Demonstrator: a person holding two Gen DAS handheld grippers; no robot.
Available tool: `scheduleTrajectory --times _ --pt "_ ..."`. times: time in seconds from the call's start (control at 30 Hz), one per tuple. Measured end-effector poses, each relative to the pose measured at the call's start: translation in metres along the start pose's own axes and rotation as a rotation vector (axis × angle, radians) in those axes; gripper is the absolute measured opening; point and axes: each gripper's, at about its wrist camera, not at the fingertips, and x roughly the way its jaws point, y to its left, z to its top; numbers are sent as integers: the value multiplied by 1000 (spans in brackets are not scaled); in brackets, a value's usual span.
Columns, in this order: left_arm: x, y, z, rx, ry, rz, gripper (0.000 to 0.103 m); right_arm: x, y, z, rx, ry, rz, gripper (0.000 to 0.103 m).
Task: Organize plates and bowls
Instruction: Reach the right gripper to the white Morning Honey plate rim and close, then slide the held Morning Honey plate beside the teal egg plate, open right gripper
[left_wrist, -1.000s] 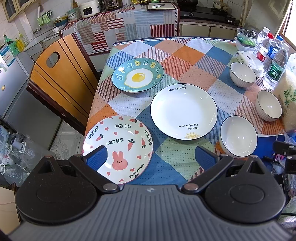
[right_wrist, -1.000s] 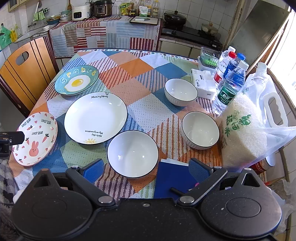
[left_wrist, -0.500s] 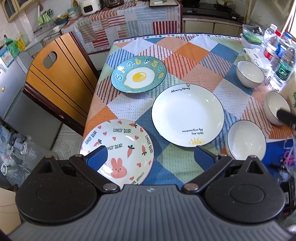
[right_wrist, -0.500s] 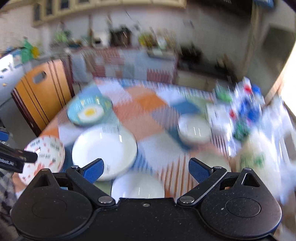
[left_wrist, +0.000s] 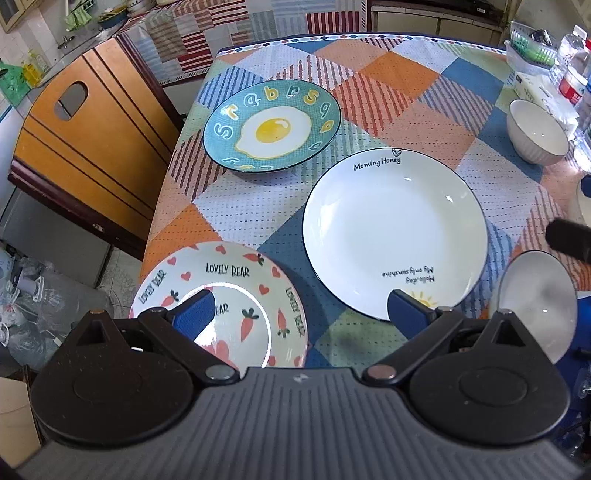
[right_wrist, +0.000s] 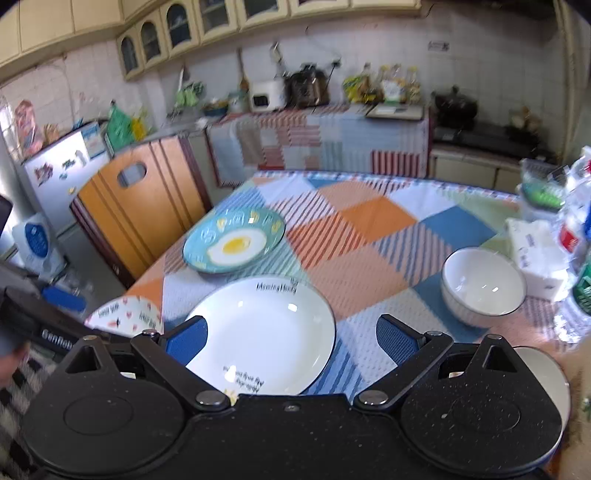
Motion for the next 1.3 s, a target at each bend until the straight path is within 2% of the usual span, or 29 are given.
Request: scheduleTrajectory --times 0.07,0.17,0.37,0.5,0.6,0.67,0.8,0.87,0.9,0.93,0.97,1.0,1.03,1.07,1.13,1.3 --pt "10 1 4 3 -2 -9 101 9 -6 -2 25 24 37 98" --pt "25 5 11 -18 -7 -66 101 21 -16 -3 70 46 90 97" --pt "55 16 26 -68 -29 -153 102 53 -41 -1 158 139 140 95" --pt "77 22 37 -44 -14 -144 100 79 -59 -4 236 232 171 91" --pt "93 27 43 -28 11 -159 89 96 -69 -8 280 280 197 87" --pt "100 29 44 -19 21 -175 80 107 -75 -11 309 315 219 79" --pt "109 33 46 -14 44 -210 66 120 -82 -17 344 353 220 71" --pt "113 36 46 -30 59 -243 54 125 -82 -19 342 367 224 62" --pt "116 38 46 -41 72 -258 36 126 -81 -21 343 376 228 59" --pt "119 39 46 -50 86 -268 22 129 -81 -22 348 394 232 51" --pt "121 39 45 -56 97 -273 20 131 -82 -24 355 409 236 41" --pt "123 40 45 -60 105 -276 18 132 -82 -24 360 414 241 36" --pt "124 40 44 -61 109 -283 15 133 -82 -25 366 414 245 20" --pt "125 40 43 -63 109 -294 14 134 -83 -25 372 410 241 15" --pt "125 38 42 -61 109 -302 11 135 -84 -27 371 405 243 15" --pt "123 33 38 -47 87 -277 11 134 -83 -28 353 391 247 15"
